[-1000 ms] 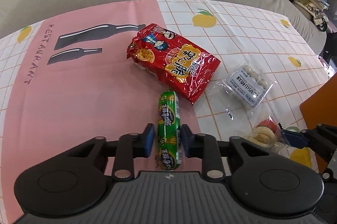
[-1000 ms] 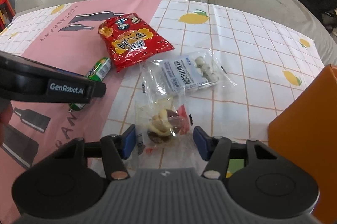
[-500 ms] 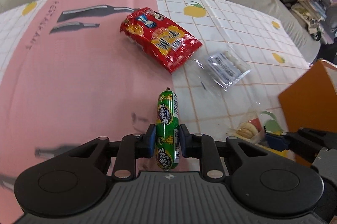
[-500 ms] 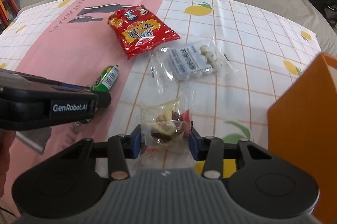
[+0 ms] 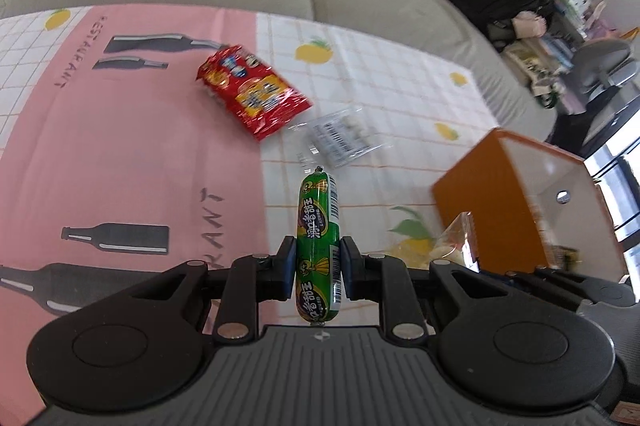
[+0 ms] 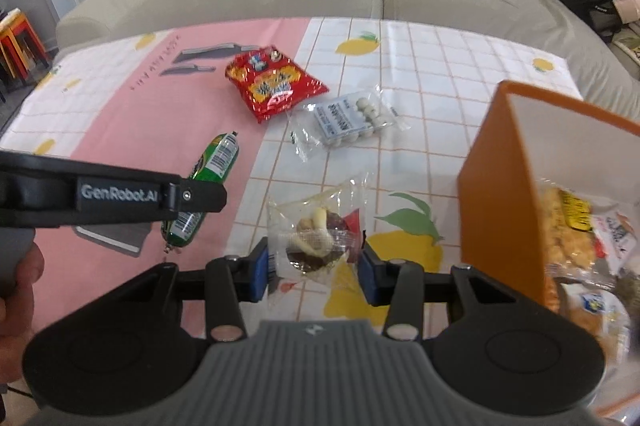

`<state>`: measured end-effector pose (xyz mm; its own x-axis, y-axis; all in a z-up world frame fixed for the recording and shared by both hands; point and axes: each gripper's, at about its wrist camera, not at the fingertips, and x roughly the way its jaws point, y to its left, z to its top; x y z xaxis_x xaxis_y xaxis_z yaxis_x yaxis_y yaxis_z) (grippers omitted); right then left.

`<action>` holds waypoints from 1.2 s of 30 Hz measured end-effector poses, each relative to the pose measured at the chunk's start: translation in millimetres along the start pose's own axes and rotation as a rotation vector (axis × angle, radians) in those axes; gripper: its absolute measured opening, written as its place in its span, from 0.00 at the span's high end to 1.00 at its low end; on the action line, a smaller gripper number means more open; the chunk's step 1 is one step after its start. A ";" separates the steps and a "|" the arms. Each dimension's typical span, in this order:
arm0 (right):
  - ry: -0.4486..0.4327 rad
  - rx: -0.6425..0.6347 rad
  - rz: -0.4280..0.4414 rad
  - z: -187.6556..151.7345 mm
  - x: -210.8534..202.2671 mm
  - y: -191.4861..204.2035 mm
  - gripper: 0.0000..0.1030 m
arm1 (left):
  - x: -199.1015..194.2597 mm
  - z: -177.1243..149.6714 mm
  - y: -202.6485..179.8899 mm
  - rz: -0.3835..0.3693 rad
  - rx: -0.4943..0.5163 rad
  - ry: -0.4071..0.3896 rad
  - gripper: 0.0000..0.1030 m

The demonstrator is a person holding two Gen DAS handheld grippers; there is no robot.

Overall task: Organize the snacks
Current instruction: 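Carry both snacks over the orange box and open both tools to drop them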

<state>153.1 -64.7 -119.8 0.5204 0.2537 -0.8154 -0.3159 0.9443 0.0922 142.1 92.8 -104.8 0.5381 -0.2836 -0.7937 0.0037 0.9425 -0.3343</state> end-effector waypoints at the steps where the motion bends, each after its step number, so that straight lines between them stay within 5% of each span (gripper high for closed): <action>1: 0.000 0.009 0.007 -0.4 -6.3 -2.8 0.59 | -3.9 0.5 -4.0 -0.007 0.000 0.002 0.76; 11: -0.047 0.099 0.048 -1.7 -71.2 -46.6 0.59 | -34.4 5.7 -60.8 -0.125 0.070 0.021 0.76; 23: -0.063 0.168 -0.032 -1.3 -134.0 -138.3 0.59 | -44.8 17.5 -152.2 -0.268 0.207 0.036 0.76; 33: 0.065 0.197 -0.135 -9.3 -127.8 -214.8 0.59 | 4.4 20.4 -222.7 -0.367 0.302 0.190 0.76; 36: 0.134 0.215 -0.143 -13.9 -115.7 -235.1 0.59 | 24.4 16.8 -239.8 -0.346 0.344 0.230 0.76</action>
<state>156.1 -319.0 -55.1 0.4334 0.0986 -0.8958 -0.0642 0.9948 0.0784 168.6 -137.2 -35.5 0.2579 -0.5828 -0.7706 0.4442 0.7798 -0.4411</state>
